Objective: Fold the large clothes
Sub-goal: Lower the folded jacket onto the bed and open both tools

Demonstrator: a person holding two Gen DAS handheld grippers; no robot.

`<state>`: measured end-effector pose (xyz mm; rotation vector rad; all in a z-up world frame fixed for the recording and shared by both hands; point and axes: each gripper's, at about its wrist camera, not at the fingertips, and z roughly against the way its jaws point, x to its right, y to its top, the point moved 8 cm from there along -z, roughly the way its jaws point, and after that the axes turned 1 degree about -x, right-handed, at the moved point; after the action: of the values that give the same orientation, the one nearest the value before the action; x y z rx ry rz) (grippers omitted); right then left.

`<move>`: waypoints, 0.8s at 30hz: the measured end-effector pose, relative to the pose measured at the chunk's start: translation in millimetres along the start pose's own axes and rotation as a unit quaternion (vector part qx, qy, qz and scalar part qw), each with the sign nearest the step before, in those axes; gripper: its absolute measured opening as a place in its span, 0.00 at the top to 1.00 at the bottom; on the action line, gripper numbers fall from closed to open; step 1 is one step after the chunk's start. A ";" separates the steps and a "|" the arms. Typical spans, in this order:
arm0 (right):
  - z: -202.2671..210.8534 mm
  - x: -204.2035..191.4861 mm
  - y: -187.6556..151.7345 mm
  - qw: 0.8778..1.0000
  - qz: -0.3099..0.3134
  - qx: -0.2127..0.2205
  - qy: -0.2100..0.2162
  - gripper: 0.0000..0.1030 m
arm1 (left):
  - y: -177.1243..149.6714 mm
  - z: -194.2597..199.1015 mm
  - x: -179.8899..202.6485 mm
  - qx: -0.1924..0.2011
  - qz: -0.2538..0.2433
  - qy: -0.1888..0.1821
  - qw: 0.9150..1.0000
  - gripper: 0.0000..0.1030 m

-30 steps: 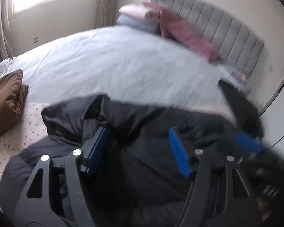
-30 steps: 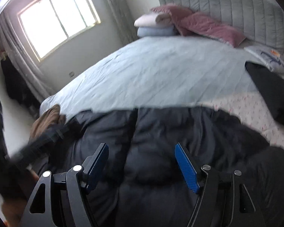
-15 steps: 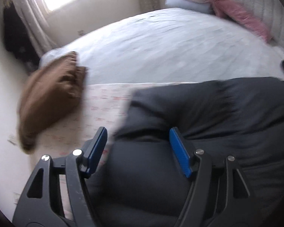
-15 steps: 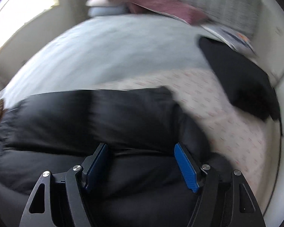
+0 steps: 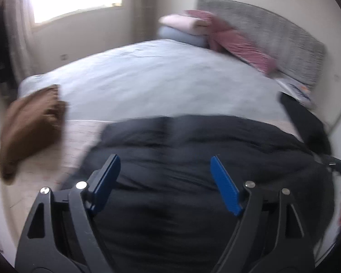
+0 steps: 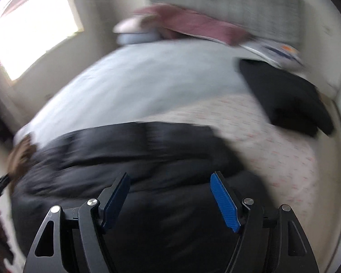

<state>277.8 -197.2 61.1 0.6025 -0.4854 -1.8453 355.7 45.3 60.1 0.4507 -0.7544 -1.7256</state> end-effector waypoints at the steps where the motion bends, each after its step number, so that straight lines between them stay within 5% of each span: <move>1: -0.2 -20.2 -6.8 1.000 0.022 -0.007 0.014 0.28 | -7.7 -0.5 13.7 -0.004 -0.010 -0.008 1.000 0.21; 5: -12.4 -28.0 -31.3 0.998 0.066 -0.021 -0.002 0.27 | -40.5 -10.5 10.1 -0.015 -0.028 0.012 0.999 0.20; 10: -12.0 50.7 -61.6 0.999 -0.009 -0.035 -0.004 0.26 | -83.8 -4.6 -68.6 -0.014 0.017 0.037 0.999 0.08; 16: 3.0 157.8 -100.7 0.992 -0.074 -0.055 -0.088 0.22 | -120.1 15.7 -147.3 -0.041 0.062 0.107 0.991 0.08; 20: 27.5 173.4 -114.0 0.989 -0.093 -0.052 -0.107 0.22 | -127.4 45.8 -147.9 -0.049 0.077 0.130 0.987 0.09; 24: 63.3 144.9 -120.2 0.993 -0.063 -0.027 -0.099 0.20 | -129.5 79.3 -121.7 -0.049 0.096 0.088 0.990 0.09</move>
<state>108.9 -290.9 14.9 0.4235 -0.5358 -2.0439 247.3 201.4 18.0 0.4423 -0.5638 -1.5144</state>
